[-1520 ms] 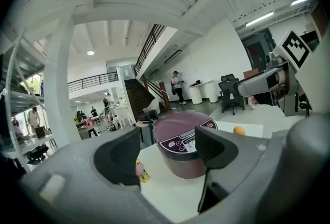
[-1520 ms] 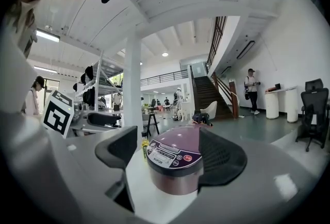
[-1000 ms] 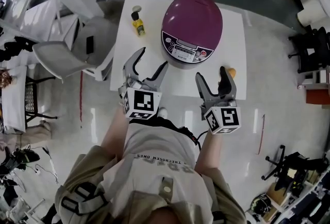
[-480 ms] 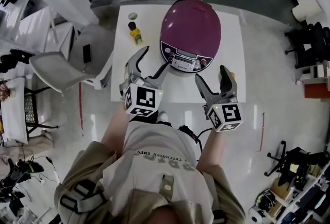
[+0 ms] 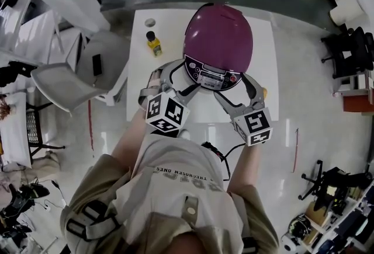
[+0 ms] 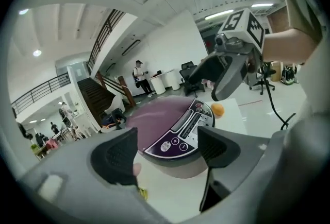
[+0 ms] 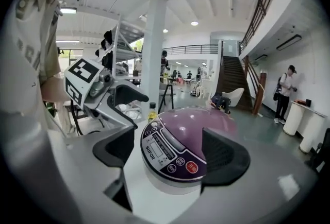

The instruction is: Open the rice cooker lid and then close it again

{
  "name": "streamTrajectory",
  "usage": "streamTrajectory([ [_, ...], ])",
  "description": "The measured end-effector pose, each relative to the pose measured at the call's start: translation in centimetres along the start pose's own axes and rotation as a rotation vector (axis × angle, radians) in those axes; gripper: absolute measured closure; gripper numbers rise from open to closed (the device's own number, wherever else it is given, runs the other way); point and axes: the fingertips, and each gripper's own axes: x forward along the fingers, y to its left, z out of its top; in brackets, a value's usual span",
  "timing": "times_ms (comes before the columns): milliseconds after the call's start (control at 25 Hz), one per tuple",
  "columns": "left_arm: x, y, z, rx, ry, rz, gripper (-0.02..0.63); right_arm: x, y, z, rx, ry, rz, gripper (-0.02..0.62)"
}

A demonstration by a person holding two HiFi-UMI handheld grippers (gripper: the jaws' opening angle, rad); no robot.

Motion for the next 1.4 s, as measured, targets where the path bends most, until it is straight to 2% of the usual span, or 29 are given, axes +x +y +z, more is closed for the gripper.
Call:
streamTrajectory([
  [200, 0.9, -0.2, -1.1, 0.081, 0.043, -0.042, 0.230, 2.0, 1.5, -0.6, -0.096, 0.106, 0.078, 0.210],
  [360, 2.0, -1.6, -2.3, 0.189, 0.120, -0.112, 0.222, 3.1, 2.3, -1.8, -0.171, 0.195, 0.128, 0.209],
  [520, 2.8, -3.1, -2.5, 0.257, 0.160, -0.179, 0.212, 3.4, 2.7, -3.5, -0.218, 0.292, 0.155, 0.207],
  [920, 4.8, -4.9, -2.1, 0.502, 0.253, -0.245, 0.192, 4.5, 3.3, -6.1, -0.342, 0.445, 0.229, 0.204],
  [1400, 5.7, -6.2, -2.9, 0.561, 0.326, -0.314, 0.192, 5.0, 3.5, -7.0, -0.368, 0.509, 0.258, 0.204],
])
